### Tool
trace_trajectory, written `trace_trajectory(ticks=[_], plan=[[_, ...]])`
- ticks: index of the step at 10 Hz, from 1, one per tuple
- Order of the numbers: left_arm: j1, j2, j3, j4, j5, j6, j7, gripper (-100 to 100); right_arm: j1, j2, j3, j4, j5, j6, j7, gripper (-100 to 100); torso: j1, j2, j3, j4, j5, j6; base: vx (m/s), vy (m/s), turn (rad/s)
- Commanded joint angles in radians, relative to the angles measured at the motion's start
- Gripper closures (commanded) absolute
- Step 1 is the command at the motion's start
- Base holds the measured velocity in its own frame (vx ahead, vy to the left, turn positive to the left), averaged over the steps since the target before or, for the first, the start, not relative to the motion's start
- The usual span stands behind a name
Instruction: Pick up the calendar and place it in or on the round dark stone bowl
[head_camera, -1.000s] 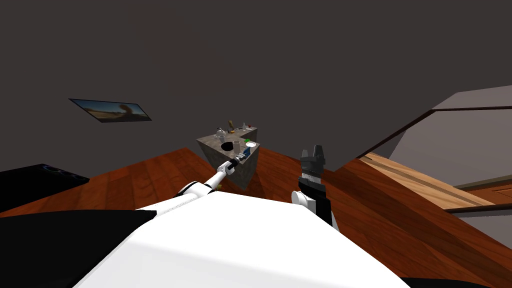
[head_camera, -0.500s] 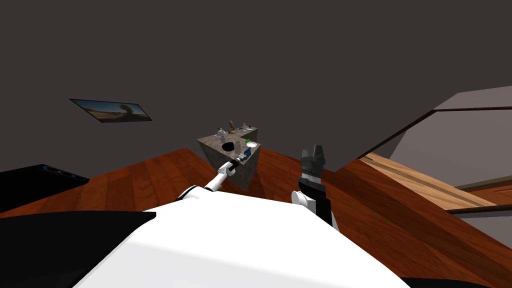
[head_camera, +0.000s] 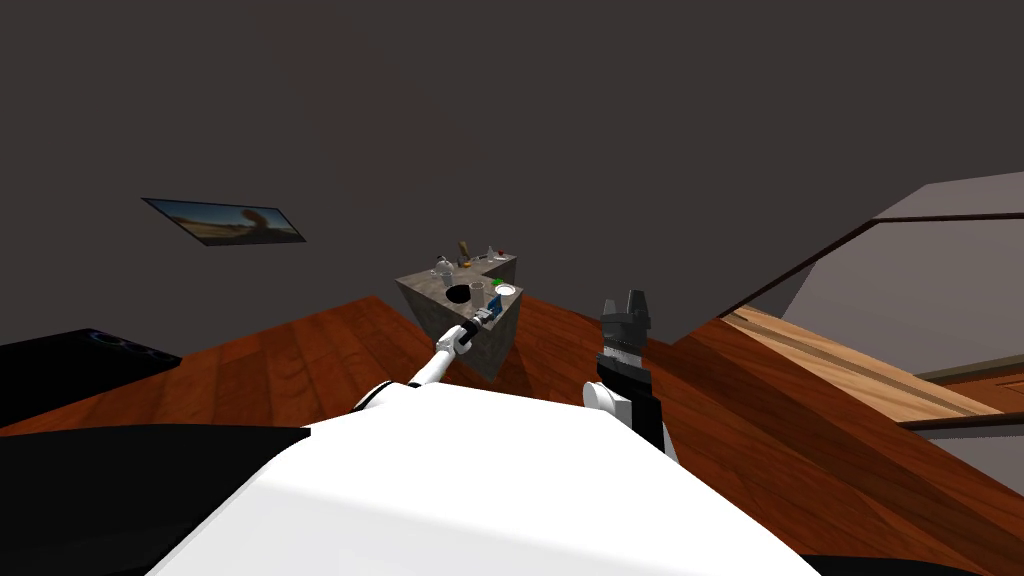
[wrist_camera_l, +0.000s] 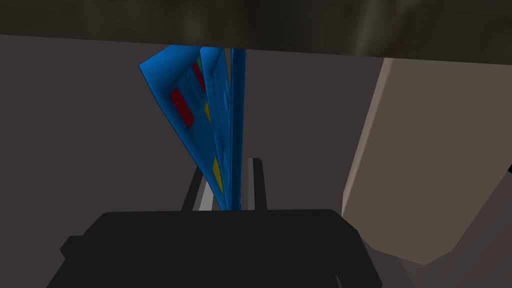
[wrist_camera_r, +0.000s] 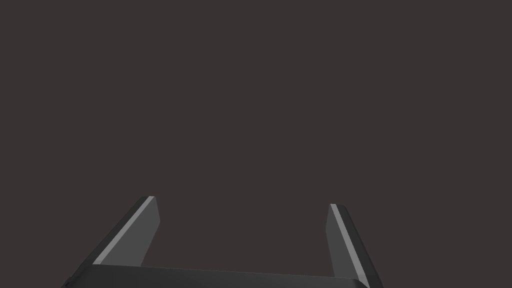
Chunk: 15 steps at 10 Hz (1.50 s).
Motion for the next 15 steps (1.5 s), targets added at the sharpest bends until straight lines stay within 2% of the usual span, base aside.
trace_trajectory(ticks=[1, 2, 3, 4, 8, 9, 10, 12, 14, 15], plan=[[0.003, -0.004, 0.005, -0.005, -0.029, 0.002, 0.004, 100, 0.0, 0.0, 0.0, 0.0, 0.0, 0.0, 0.0, 0, 0.0, 0.0, 0.0, 0.0, 0.0, 0.0, 0.001, 0.013, -0.001], [0.001, -0.003, 0.004, -0.003, -0.019, 0.001, 0.003, 100, 0.0, 0.0, 0.0, 0.0, 0.0, 0.0, 0.0, 0, -0.001, 0.0, 0.0, 0.0, 0.0, 0.0, 0.0, 0.0, 0.0], [0.0, -0.004, 0.004, -0.003, -0.02, 0.001, 0.004, 0, 0.0, 0.0, 0.0, 0.0, 0.0, 0.0, 0.0, 0, -0.001, 0.0, 0.0, -0.001, -0.001, 0.0, 0.0, 0.0, 0.0], [0.011, -0.013, 0.004, -0.009, -0.044, 0.036, 0.013, 100, 0.0, 0.0, 0.0, 0.0, 0.0, 0.0, 0.0, 0, -0.001, 0.0, 0.0, -0.001, -0.001, -0.001, -0.064, -0.046, -0.002], [0.03, -0.023, 0.008, -0.011, -0.084, 0.12, 0.04, 100, 0.0, 0.0, 0.0, 0.0, 0.0, 0.0, 0.0, 0, -0.003, 0.012, -0.004, -0.018, 0.004, -0.001, -0.099, -0.025, 0.001], [0.034, -0.025, 0.008, -0.01, -0.094, 0.145, 0.05, 100, 0.0, 0.0, 0.0, 0.0, 0.0, 0.0, 0.0, 0, -0.001, 0.012, -0.007, -0.025, 0.005, -0.004, -0.11, 0.0, 0.0], [0.034, -0.025, 0.008, -0.01, -0.094, 0.146, 0.05, 100, 0.0, 0.0, 0.0, 0.0, 0.0, 0.0, 0.0, 0, 0.001, 0.013, -0.009, -0.03, 0.006, -0.007, -0.092, 0.002, 0.012], [0.039, -0.027, 0.007, -0.004, -0.111, 0.2, 0.074, 100, 0.0, 0.0, 0.0, 0.0, 0.0, 0.0, 0.0, 0, 0.005, 0.012, -0.014, -0.04, 0.009, -0.011, -0.081, 0.007, -0.001], [0.039, -0.027, 0.007, -0.004, -0.111, 0.2, 0.074, 100, 0.0, 0.0, 0.0, 0.0, 0.0, 0.0, 0.0, 0, 0.011, 0.012, -0.018, -0.048, 0.011, -0.015, -0.061, 0.015, 0.008], [0.039, -0.024, 0.004, 0.005, -0.123, 0.256, 0.102, 100, 0.0, 0.0, 0.0, 0.0, 0.0, 0.0, 0.0, 0, 0.012, 0.008, -0.02, -0.049, 0.011, -0.015, -0.056, 0.056, -0.013]])
